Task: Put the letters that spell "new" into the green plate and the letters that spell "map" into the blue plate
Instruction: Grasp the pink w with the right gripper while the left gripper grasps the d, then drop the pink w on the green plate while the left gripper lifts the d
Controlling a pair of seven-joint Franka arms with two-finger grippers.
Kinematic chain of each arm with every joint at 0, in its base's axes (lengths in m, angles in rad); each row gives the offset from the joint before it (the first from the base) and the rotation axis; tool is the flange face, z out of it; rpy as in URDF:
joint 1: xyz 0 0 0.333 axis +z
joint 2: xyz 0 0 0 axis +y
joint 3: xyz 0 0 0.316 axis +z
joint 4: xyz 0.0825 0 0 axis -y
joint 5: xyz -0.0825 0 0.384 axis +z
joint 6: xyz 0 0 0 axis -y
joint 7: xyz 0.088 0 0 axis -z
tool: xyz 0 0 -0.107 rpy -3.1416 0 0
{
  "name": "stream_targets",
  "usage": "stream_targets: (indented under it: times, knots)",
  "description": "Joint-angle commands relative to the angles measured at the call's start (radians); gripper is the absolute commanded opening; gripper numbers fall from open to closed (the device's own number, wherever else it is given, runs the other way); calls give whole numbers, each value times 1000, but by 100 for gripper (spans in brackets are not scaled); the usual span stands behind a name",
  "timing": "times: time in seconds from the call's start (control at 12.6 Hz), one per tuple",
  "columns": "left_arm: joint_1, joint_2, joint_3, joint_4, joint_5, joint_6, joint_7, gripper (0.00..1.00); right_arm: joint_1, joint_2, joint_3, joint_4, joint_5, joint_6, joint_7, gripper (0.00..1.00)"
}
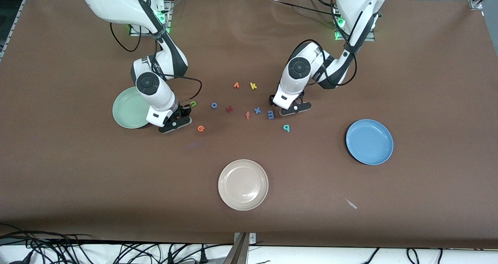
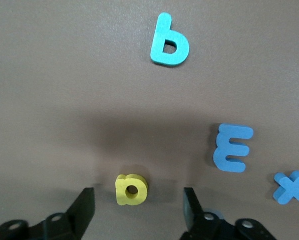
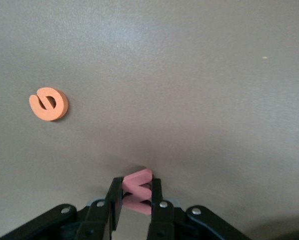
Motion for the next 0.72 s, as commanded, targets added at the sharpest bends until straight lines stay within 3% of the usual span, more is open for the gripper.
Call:
stream_targets:
  times: [0.0,0.16,0.32,0.4,0.64]
  knots:
    - [-8,10,6,4,48,5,-21,70,5,-140,-67,-8,-12,-178,-12,4]
    - [-10,11,6,4,48,2,-19,57,3,-206,-153,-13,-12,-304,-85,4]
    - [-10,11,6,4,48,0,-19,44,3,-219,-234,-43,-12,-305,-197,4]
    - [-10,11,6,4,48,0,-19,35,3,-214,-269,-69,-9,-282,-205,4]
    - [-9,17,6,4,78,-3,-18,15,3,-205,-281,-248,-8,-50,-206,8]
